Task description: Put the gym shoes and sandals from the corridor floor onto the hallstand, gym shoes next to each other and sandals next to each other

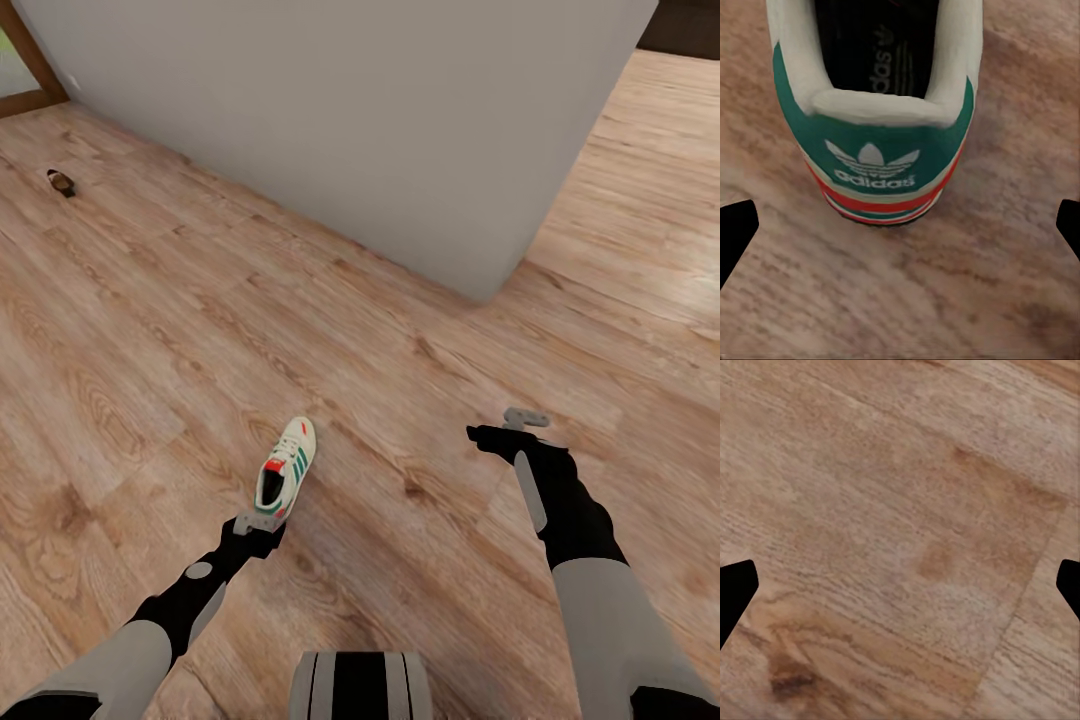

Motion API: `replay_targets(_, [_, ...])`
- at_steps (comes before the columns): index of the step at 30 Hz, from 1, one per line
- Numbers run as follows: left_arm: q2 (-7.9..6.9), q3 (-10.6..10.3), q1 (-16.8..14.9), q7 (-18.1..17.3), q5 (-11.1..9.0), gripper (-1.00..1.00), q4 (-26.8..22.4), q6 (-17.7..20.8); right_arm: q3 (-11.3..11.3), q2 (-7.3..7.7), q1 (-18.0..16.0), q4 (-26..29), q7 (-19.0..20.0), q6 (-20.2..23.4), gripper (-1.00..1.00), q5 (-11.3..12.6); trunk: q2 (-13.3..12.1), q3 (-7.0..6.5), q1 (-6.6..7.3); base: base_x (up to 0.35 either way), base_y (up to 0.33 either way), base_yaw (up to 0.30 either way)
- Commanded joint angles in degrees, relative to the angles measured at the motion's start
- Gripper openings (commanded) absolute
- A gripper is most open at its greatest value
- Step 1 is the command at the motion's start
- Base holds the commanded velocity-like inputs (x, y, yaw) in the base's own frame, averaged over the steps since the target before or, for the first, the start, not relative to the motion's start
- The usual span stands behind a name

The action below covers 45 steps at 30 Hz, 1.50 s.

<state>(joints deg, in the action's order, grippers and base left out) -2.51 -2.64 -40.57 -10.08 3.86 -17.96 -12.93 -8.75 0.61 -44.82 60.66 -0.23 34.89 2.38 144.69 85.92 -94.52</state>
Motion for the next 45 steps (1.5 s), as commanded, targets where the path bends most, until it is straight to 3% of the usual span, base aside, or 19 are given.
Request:
replay_targets(1, [-0.04, -0.2, 0.0, 0.2, 0.4, 1.0, 0.0, -0.3, 0.0, 0.0, 0.0, 0.1, 0.0, 0.3, 1.0, 0.3, 0.0, 0.13, 0.01, 0.0, 0.0, 0.07])
replay_targets(10, [-0.04, -0.2, 0.0, 0.2, 0.4, 1.0, 0.0, -0.3, 0.0, 0.0, 0.0, 0.1, 0.0, 0.3, 1.0, 0.3, 0.0, 0.62, 0.01, 0.0, 0.0, 0.048])
replay_targets(17, [-0.04, -0.2, 0.0, 0.2, 0.4, 1.0, 0.0, -0.3, 0.0, 0.0, 0.0, 0.1, 0.0, 0.3, 1.0, 0.3, 0.1, 2.41, -0.14, 0.0, 0.0, 0.083])
replay_targets(45, [-0.04, -0.2, 0.0, 0.2, 0.4, 1.0, 0.0, -0.3, 0.0, 0.0, 0.0, 0.1, 0.0, 0.3, 1.0, 0.3, 0.1, 2.59, -0.14, 0.024, 0.0, 0.01])
